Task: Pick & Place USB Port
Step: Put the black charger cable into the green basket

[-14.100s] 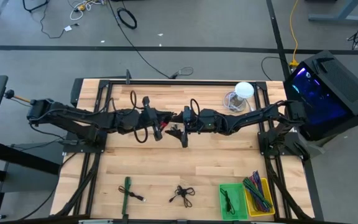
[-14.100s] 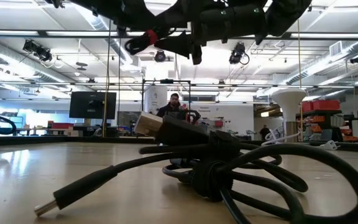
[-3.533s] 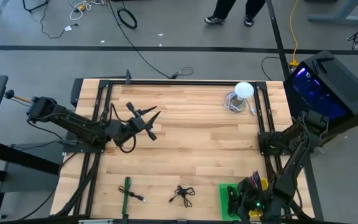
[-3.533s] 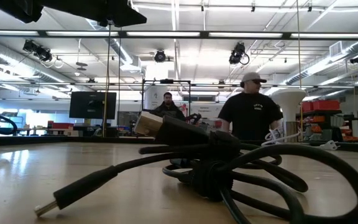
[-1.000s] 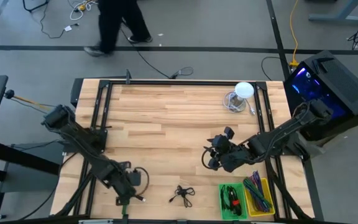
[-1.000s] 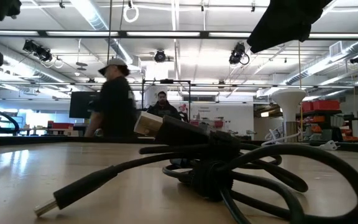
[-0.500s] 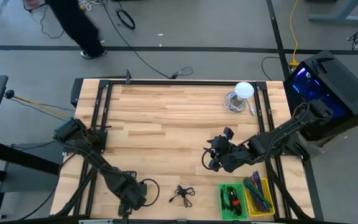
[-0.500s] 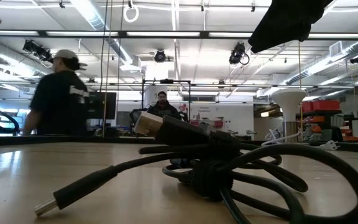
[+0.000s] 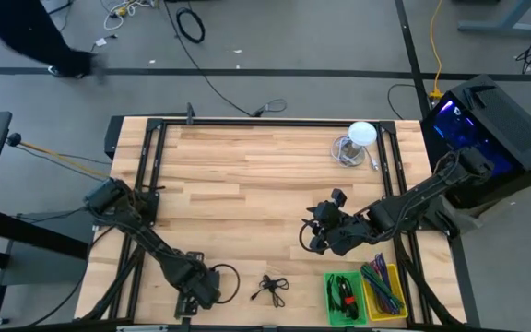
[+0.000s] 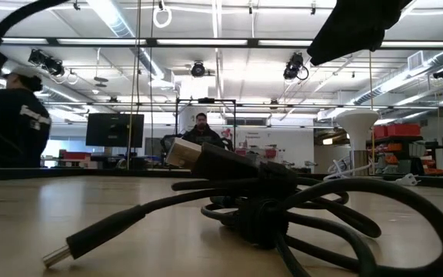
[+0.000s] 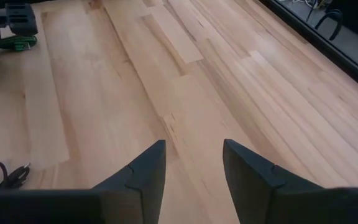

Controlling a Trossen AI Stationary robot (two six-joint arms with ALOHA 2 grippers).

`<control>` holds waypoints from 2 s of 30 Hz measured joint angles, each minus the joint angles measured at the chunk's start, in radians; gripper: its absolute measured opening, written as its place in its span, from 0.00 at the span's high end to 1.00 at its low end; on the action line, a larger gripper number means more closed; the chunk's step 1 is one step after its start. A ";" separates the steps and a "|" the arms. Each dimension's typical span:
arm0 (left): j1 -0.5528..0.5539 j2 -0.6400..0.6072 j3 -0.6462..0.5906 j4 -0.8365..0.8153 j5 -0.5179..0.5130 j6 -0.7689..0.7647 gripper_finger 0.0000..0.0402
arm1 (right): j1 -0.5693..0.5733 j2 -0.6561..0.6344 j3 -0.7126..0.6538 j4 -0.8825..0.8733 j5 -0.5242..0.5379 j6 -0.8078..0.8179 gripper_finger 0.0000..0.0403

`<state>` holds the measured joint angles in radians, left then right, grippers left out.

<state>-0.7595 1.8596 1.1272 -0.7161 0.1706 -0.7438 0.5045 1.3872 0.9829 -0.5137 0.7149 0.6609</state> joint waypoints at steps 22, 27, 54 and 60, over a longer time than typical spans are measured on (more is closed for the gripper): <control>0.226 -0.027 0.627 -0.418 -0.746 0.497 0.92 | 0.000 0.001 -0.065 0.032 0.113 -0.072 0.60; 0.348 -0.156 0.528 -0.207 -0.837 0.662 0.92 | 0.000 0.001 -0.081 0.152 0.186 -0.143 0.60; 0.679 -0.449 -0.304 1.454 -0.189 0.967 0.92 | -0.227 0.036 -0.082 0.910 -0.166 -0.696 0.60; 0.688 -0.394 -0.304 1.537 -0.162 0.984 0.92 | -0.238 0.080 -0.082 0.978 -0.235 -0.716 0.60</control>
<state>-0.0710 1.4652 0.8230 0.8212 0.0084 0.2401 0.2668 1.4670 0.9005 0.4639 0.4801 -0.0551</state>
